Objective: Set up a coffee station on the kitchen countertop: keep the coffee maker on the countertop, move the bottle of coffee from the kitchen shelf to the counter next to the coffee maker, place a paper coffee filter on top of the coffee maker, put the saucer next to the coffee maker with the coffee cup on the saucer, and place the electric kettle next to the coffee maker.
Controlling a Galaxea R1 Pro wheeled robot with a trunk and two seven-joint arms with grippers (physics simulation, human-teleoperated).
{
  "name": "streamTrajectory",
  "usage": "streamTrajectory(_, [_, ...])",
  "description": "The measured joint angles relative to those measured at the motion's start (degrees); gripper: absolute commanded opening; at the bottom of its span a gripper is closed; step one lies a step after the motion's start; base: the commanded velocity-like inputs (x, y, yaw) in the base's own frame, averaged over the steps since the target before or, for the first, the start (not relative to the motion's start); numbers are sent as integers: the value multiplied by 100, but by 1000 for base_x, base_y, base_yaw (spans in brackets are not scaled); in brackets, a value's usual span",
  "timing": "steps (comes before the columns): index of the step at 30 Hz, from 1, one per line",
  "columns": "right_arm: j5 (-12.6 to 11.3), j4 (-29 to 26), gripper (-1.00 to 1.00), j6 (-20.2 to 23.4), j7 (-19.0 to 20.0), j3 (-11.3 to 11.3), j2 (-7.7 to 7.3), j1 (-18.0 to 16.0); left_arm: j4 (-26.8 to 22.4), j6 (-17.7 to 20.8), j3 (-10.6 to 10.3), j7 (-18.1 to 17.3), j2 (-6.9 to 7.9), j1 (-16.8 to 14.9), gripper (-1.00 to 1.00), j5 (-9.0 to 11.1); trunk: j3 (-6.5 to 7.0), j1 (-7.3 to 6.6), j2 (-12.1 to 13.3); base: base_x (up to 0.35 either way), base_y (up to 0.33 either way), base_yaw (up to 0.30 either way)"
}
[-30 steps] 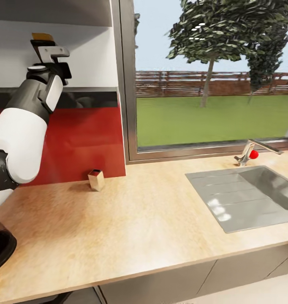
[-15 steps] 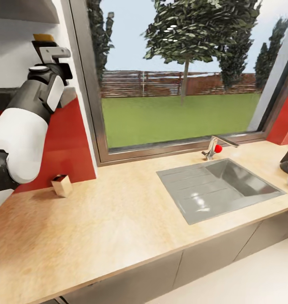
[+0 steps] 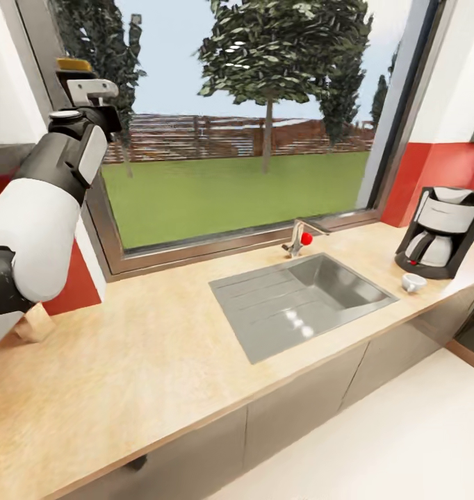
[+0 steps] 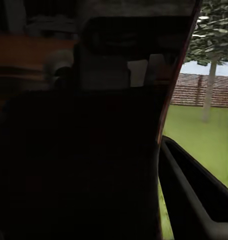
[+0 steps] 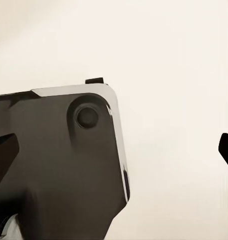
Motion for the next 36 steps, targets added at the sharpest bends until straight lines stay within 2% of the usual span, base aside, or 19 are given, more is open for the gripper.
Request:
streamTrajectory(4, [0, -6, 100, -5, 4, 0, 4, -1, 3, -18, 8, -12, -69, 190, -100, 32, -1, 0, 1, 0, -272, -265])
streamTrajectory(7, [-6, -17, 100, -15, 3, 0, 29, -2, -4, -97, 11, -115, -247, 688, -100, 47, -2, 0, 2, -2, -272, -171])
streamTrajectory(9, [-6, -18, 100, -16, 1, 0, 32, -1, -22, -107, 10, -167, -279, 842, -100, 31, -1, 0, 1, -29, -241, -59])
streamTrajectory(13, [-3, -12, 100, -29, -3, 0, 35, -2, -407, -127, 15, -454, -317, 1465, -100, 17, 0, 1, 1, -17, -83, -14])
streamTrajectory(14, [-2, -11, 100, -30, -3, 0, 35, -2, -599, -128, 16, -556, -320, 1668, -100, 22, -1, -1, -1, -5, -23, -4])
streamTrajectory(17, [-5, -9, 100, -42, -7, 4, 35, -2, -1557, -122, 12, -1009, -325, 2685, -100, 21, -1, -1, -3, -2, -9, -1])
streamTrajectory(20, [-7, -9, 100, -49, -16, 4, 35, -1, -2162, -121, -1, -1379, -319, 3417, -100, 12, -1, 0, -1, 0, -2, 0])
streamTrajectory(21, [-7, -9, 100, -51, -18, 2, 35, -2, -2563, -117, -13, -1684, -318, 3824, -100, 28, -1, -2, -5, 0, 0, 0])
streamTrajectory(22, [-7, -9, 100, -53, -18, 1, 35, -3, -2615, -122, -11, -1776, -315, 3967, -100, -3, -1, 2, 4, 0, 0, 0])
streamTrajectory(23, [-8, -9, 100, -56, -19, 1, 35, 0, -2892, -124, -18, -2027, -315, 4274, -100, 8, -1, -2, -4, 0, 0, 0])
streamTrajectory(24, [-8, -9, 100, -56, -19, 1, 35, 0, -2974, -125, -14, -2103, -312, 4400, -100, -21, -1, 1, 2, 0, 0, 0])
streamTrajectory(27, [-8, -11, 100, -58, -19, 0, 35, 1, -3545, -126, -19, -2481, -305, 5157, -100, -26, -1, 0, 0, 0, 0, 0])
streamTrajectory(28, [-8, -16, 100, -59, -19, 0, 35, -2, -3950, -124, -25, -2595, -308, 5602, -100, 16, 0, -2, -5, 0, 0, 0])
streamTrajectory(29, [-5, -18, 100, -59, -19, 5, 35, -3, -4108, -125, -45, -2694, -309, 6195, -100, 18, 0, -1, -4, 0, 0, 0])
streamTrajectory(30, [-6, -18, 100, -59, -19, 6, 35, -2, -3877, -150, -72, -2708, -308, 6460, -100, -27, -1, 1, 2, 0, 0, 0])
streamTrajectory(31, [-6, -18, 100, -60, -19, 7, 35, -1, -3717, -175, -93, -2714, -309, 6475, -100, -30, -1, 1, 2, 0, 0, 0])
streamTrajectory(32, [-6, -18, 100, -63, -19, 7, 35, -3, -4036, -266, -141, -2724, -310, 6563, -100, -23, 0, 1, 1, 0, 0, 0])
streamTrajectory(33, [-7, -18, 100, -64, -19, 6, 35, -4, -4133, -413, -197, -2729, -311, 6658, -100, 11, 1, -2, -5, 0, 0, 0])
streamTrajectory(36, [-23, -34, 100, -54, -21, -23, 28, -2, -4124, -915, -365, -2726, -315, 7039, -100, -27, -1, 0, -1, 0, 0, 0])
